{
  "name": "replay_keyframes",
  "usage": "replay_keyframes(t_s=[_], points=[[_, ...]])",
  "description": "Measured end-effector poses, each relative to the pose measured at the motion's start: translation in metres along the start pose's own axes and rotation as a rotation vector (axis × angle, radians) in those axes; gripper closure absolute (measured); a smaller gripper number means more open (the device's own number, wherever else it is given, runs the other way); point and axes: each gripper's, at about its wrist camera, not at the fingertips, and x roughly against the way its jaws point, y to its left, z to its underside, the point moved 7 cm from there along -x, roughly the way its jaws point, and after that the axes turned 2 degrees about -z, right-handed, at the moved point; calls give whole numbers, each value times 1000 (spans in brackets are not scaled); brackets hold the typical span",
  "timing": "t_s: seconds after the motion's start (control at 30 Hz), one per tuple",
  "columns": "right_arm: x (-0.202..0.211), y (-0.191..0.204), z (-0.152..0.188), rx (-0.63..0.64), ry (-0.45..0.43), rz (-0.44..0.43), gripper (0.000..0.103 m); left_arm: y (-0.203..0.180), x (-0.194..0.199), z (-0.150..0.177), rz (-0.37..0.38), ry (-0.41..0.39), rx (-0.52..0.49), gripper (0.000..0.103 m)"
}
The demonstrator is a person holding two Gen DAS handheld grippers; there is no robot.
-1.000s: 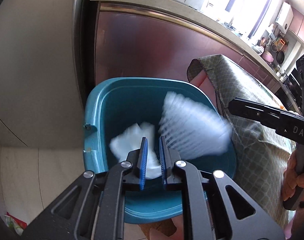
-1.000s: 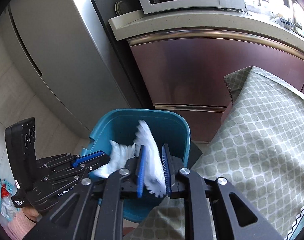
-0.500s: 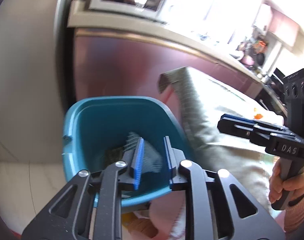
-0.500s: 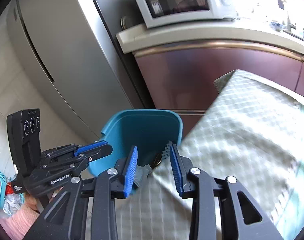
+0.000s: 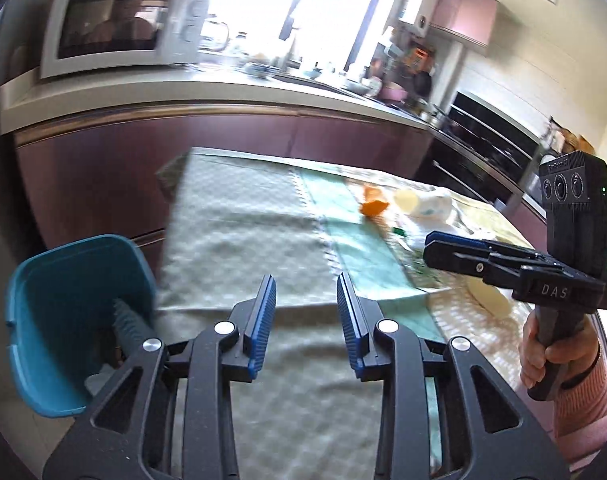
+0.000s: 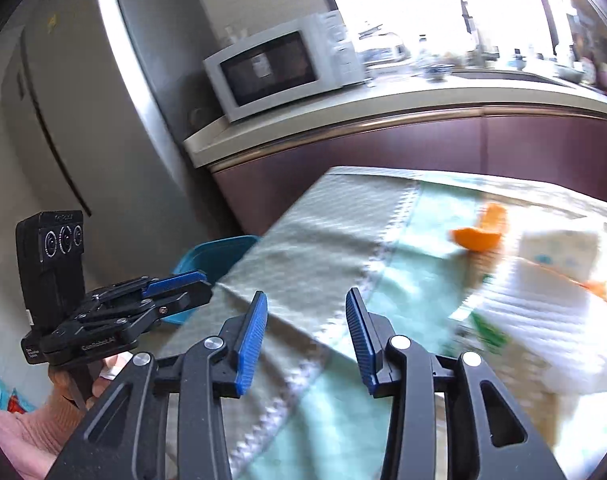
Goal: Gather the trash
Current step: 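Move both grippers back over the table toward the white paper cups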
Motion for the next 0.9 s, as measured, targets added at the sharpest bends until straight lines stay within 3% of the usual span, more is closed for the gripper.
replay_keyframes(t_s=[0.3,0.53,0.9], points=[[72,-85,19,-122,-92,145,63,-102,-50,10,140,88,-71,72],[116,-144,35,-209,-157,238,62,-154,-89,10,227,146,-95,72],[126,-181,56,-278,-153,226,59,-189,-135,9,295,231,-58,72]])
